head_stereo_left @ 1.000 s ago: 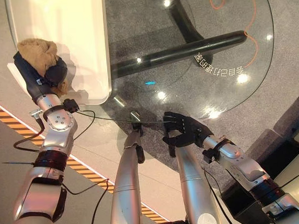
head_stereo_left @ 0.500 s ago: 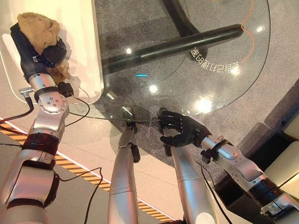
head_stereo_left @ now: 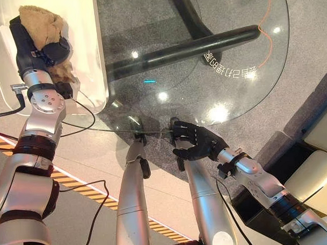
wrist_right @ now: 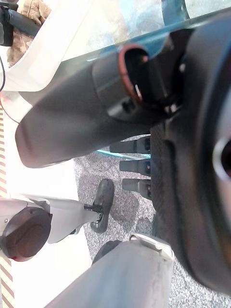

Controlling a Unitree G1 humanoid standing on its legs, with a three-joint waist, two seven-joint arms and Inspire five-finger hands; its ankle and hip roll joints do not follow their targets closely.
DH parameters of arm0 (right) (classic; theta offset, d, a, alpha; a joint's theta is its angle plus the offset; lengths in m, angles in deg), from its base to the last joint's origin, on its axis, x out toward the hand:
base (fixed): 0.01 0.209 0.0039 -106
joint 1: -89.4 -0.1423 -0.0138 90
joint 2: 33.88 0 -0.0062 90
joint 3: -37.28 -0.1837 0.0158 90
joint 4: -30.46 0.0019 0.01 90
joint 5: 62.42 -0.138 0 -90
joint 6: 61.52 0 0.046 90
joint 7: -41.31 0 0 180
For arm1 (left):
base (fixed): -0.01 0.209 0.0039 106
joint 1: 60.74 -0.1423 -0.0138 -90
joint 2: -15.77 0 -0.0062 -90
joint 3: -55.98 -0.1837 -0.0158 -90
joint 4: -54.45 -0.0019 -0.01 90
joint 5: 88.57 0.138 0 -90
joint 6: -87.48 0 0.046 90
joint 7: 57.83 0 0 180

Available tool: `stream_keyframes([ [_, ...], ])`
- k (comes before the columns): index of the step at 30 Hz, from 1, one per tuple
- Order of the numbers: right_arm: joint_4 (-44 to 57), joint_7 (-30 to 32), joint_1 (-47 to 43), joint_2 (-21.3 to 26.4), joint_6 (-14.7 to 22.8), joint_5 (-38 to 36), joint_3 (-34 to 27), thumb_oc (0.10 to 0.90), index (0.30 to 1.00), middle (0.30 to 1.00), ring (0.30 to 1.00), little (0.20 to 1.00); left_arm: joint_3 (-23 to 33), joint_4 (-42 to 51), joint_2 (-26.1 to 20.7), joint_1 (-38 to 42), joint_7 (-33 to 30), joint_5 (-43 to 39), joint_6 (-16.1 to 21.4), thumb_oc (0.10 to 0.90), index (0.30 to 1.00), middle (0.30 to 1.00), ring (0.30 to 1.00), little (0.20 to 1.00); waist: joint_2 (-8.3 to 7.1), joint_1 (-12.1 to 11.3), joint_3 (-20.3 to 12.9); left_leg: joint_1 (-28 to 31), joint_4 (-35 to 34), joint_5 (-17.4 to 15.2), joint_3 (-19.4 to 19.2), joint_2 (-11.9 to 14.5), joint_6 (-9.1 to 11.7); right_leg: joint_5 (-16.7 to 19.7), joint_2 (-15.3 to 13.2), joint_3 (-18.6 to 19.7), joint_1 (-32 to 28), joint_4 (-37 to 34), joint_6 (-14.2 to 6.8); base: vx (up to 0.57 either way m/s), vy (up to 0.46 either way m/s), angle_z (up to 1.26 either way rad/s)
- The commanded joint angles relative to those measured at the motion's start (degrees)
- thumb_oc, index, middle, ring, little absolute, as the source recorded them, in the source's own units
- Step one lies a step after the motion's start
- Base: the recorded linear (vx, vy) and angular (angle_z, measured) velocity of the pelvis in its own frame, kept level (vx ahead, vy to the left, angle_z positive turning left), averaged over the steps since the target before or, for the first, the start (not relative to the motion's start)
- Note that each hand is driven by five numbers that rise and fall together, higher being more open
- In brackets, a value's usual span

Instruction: Wipe the table with a cloth and put it in the basket.

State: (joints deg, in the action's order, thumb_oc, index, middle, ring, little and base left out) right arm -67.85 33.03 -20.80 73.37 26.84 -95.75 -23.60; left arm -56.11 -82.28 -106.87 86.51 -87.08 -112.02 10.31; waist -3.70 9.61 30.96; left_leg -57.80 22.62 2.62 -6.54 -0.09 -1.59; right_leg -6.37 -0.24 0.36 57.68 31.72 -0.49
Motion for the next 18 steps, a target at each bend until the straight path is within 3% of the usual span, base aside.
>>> stream_keyframes([
  [1,3.82,-0.44,2.04,-0.44,1.67,-1.4,0.47,0.8,0.9,0.9,0.9,0.9,-0.43,-0.21,-1.63,1.84,-0.17,-1.08,2.0,0.8,0.9,0.9,0.9,0.9,0.21,-0.75,-1.17,3.34,3.17,-5.29,1.37,-2.48,-1.97,10.71,2.32,-0.29,-2.25,-10.76,0.1,0.0,0.0,0.0],
  [9,4.76,0.21,3.65,-0.97,1.73,-0.77,0.05,0.8,0.9,0.9,0.9,0.9,1.31,1.15,-1.57,-0.55,-0.73,-1.78,3.14,0.8,0.9,0.9,0.9,0.9,0.76,-1.26,-1.17,3.84,3.08,-5.12,1.73,-2.7,-1.92,10.15,2.05,-0.49,-2.8,-10.76,0.38,0.0,0.0,0.0],
  [14,5.84,0.66,5.1,-1.39,2.21,-0.31,-0.37,0.8,0.9,0.9,0.9,0.9,3.72,2.16,-2.44,-2.47,-4.91,-0.51,6.97,0.8,0.9,0.9,0.9,0.9,0.9,-1.63,-1.17,4.56,2.63,-4.97,1.81,-2.77,-1.89,9.86,1.97,-0.71,-3.59,-11.21,0.52,-0.02,-0.045,0.01],
  [15,6.09,0.6,4.88,-1.29,2.29,-0.05,-0.71,0.8,0.9,0.9,0.9,0.9,4.51,2.48,-2.79,-2.37,-5.82,-0.48,7.87,0.8,0.9,0.9,0.9,0.9,0.8,-1.49,-1.17,3.25,2.26,-3.34,1.13,-2.85,-2.2,11.29,1.71,-0.83,-2.3,-11.69,0.86,-0.01,-0.025,0.04],
  [16,6.25,0.47,6.11,-1.38,2.47,0.09,-0.65,0.8,0.9,0.9,0.9,0.9,5.37,2.94,-3.01,-3.75,-6.78,-1.2,9.0,0.8,0.9,0.9,0.9,0.9,1.05,-1.79,-1.17,5.06,2.46,-5.02,1.76,-2.74,-1.95,9.65,1.96,-0.79,-3.96,-11.2,0.62,-0.06,-0.03,0.05],
  [18,6.37,0.49,6.49,-1.45,3.04,0.44,-0.95,0.8,0.9,0.9,0.9,0.9,7.08,3.67,-3.41,-4.61,-7.83,-1.71,10.58,0.8,0.9,0.9,0.9,0.9,1.11,-1.78,-1.17,3.97,2.14,-3.51,1.14,-2.82,-2.22,10.85,1.65,-0.9,-2.94,-11.64,0.97,0.0,0.0,0.0],
])
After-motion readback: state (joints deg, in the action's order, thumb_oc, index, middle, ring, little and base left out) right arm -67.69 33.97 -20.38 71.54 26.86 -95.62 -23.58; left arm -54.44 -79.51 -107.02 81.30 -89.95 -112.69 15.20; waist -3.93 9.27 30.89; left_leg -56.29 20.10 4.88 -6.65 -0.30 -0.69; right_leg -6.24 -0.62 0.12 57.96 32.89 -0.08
